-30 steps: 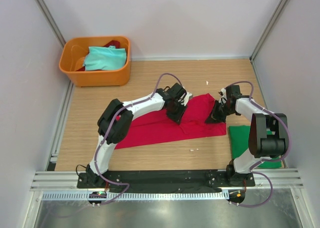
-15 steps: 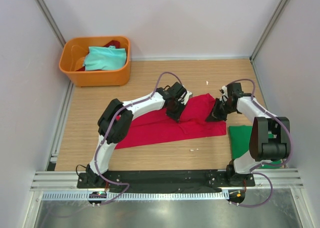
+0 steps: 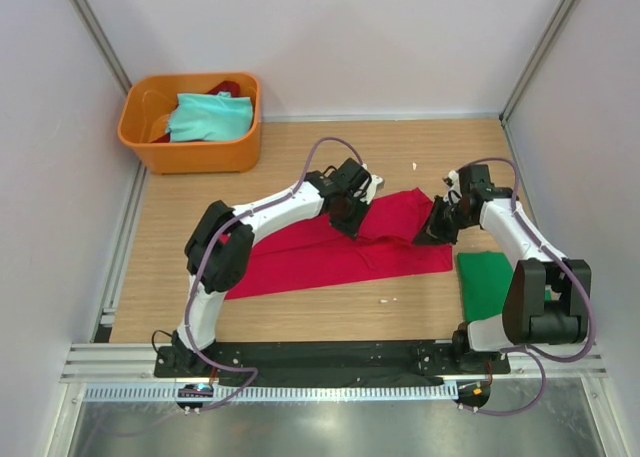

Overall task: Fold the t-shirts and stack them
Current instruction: Fold the tshirt

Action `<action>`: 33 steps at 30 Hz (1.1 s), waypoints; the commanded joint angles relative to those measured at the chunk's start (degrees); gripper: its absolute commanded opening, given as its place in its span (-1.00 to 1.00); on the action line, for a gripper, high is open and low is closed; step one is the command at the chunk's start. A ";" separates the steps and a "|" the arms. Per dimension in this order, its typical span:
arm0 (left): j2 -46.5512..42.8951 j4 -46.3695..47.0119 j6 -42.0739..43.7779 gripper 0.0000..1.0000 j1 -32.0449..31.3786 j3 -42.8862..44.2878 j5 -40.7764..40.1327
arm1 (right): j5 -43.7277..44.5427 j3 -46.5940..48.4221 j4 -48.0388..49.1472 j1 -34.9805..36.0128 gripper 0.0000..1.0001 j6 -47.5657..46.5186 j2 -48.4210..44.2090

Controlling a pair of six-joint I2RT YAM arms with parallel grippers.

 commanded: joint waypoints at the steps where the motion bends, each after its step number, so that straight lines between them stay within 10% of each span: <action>1: -3.93 -0.28 -0.26 -1.00 0.40 -0.89 -0.35 | -0.46 -1.30 -2.72 0.45 -0.98 1.16 -3.42; 14: -3.14 0.07 -0.79 -1.00 0.40 -1.86 2.55 | 3.58 0.19 -0.18 0.62 -0.97 3.27 -3.25; 33: 5.03 -3.71 -2.98 -1.00 6.20 8.25 3.08 | 4.46 23.04 2.72 0.53 -0.97 -1.03 19.86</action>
